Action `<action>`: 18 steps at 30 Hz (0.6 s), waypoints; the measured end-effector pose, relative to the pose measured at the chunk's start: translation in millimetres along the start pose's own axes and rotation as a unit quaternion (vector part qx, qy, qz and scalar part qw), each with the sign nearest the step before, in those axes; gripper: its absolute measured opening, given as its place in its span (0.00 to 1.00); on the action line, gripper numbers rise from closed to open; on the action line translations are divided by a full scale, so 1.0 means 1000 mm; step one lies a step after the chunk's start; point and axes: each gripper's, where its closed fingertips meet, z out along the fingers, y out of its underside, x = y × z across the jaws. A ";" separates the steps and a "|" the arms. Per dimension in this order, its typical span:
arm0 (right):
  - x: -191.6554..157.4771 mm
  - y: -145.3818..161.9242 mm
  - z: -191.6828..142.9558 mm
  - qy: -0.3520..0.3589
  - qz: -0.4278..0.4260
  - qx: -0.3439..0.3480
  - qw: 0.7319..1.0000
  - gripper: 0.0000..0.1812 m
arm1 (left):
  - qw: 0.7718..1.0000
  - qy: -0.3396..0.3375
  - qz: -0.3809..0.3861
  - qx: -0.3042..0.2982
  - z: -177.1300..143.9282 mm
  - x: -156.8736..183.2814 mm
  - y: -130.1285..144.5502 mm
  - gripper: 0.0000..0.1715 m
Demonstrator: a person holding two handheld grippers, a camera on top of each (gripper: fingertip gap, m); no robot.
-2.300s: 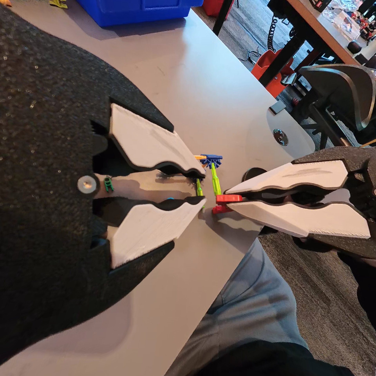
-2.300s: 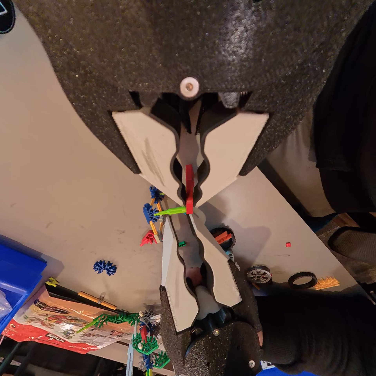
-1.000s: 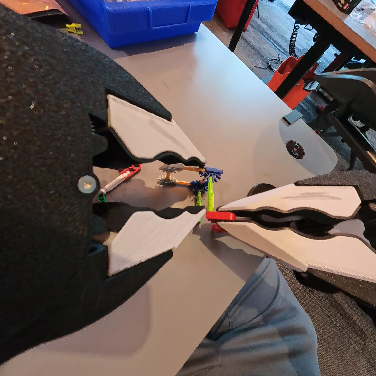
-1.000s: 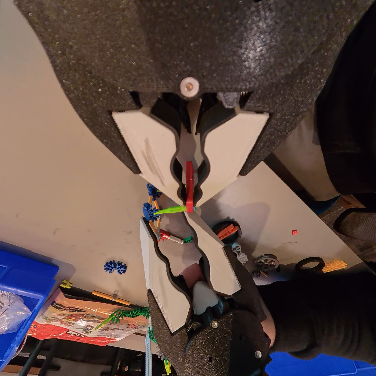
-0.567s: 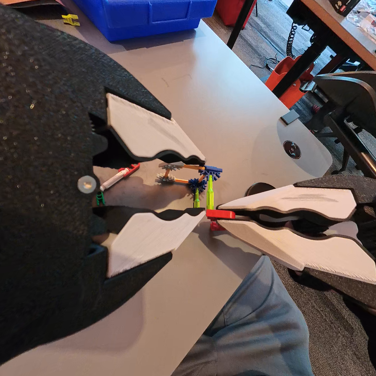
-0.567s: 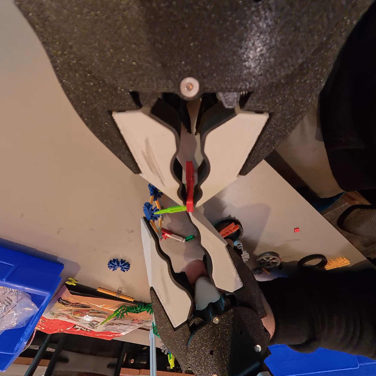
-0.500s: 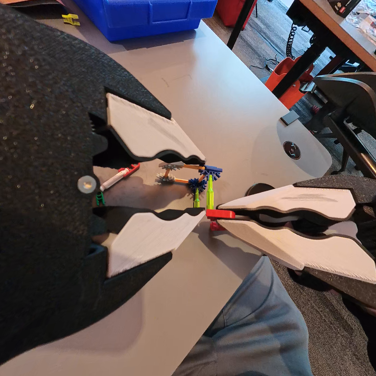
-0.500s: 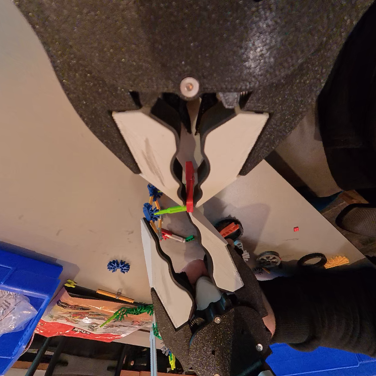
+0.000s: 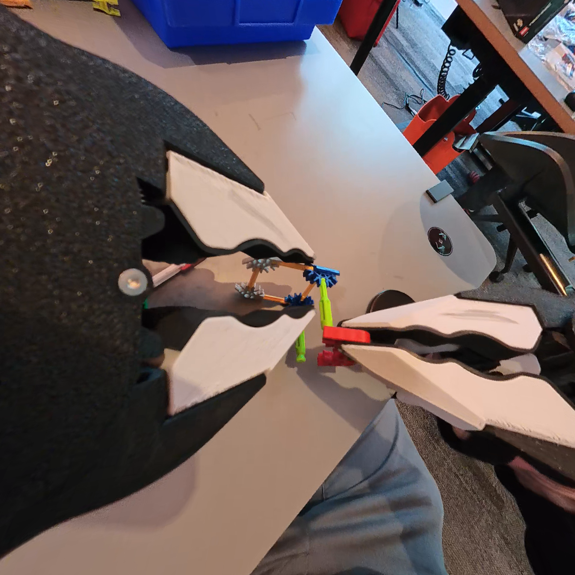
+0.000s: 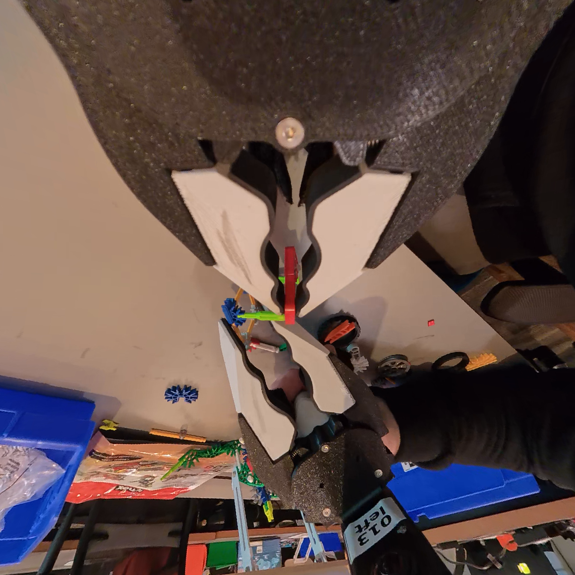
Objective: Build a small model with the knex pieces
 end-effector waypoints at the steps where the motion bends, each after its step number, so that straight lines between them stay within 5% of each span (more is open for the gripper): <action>1: 0.001 -0.001 -0.001 0.004 0.001 0.001 1.000 0.03 | 1.000 -0.003 -0.001 -0.001 0.000 -0.001 0.001 0.13; 4: 0.005 -0.006 -0.004 0.013 0.019 0.008 1.000 0.03 | 1.000 -0.015 -0.004 -0.006 -0.001 -0.007 0.004 0.06; 18: 0.019 -0.009 -0.005 -0.031 0.241 0.064 0.968 0.02 | 0.999 -0.034 -0.005 -0.016 0.009 -0.006 0.010 0.06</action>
